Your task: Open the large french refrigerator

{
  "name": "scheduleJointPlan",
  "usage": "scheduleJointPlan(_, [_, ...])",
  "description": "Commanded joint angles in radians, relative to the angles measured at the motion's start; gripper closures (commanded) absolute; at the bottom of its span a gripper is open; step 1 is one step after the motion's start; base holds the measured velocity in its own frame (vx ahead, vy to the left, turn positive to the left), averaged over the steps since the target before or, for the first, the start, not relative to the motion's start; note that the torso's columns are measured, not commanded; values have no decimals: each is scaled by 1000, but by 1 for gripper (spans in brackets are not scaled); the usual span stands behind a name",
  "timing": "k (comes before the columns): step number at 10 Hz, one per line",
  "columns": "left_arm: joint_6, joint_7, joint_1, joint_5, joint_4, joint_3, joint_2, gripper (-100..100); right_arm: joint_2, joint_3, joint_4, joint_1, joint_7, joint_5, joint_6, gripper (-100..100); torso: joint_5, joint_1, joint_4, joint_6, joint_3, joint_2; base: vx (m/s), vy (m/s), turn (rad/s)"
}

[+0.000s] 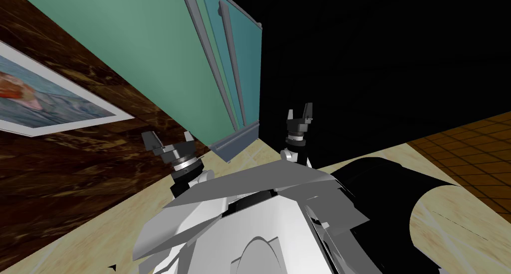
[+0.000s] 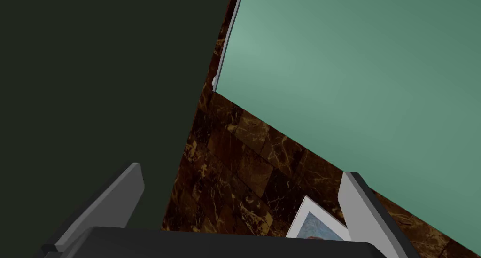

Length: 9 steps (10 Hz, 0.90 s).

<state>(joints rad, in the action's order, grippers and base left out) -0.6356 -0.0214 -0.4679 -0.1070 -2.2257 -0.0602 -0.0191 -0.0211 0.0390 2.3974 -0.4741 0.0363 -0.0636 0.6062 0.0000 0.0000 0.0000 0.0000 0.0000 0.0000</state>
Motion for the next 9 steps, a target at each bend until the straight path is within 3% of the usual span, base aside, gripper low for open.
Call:
scheduleJointPlan(1, [0, 0, 0, 0, 0, 0, 0, 0, 0, 0, 0, 0, 0, 0, 0, 0, 0, 0, 41, 0, -82, 40, 0, 0, 0])
scheduleJointPlan(9, [0, 0, 0, 0, 0, 0, 0, 0, 0, 0, 0, 0, 0, 0, 0, 0, 0, 0, 617, 0, -1234, 618, 0, 0, 0])
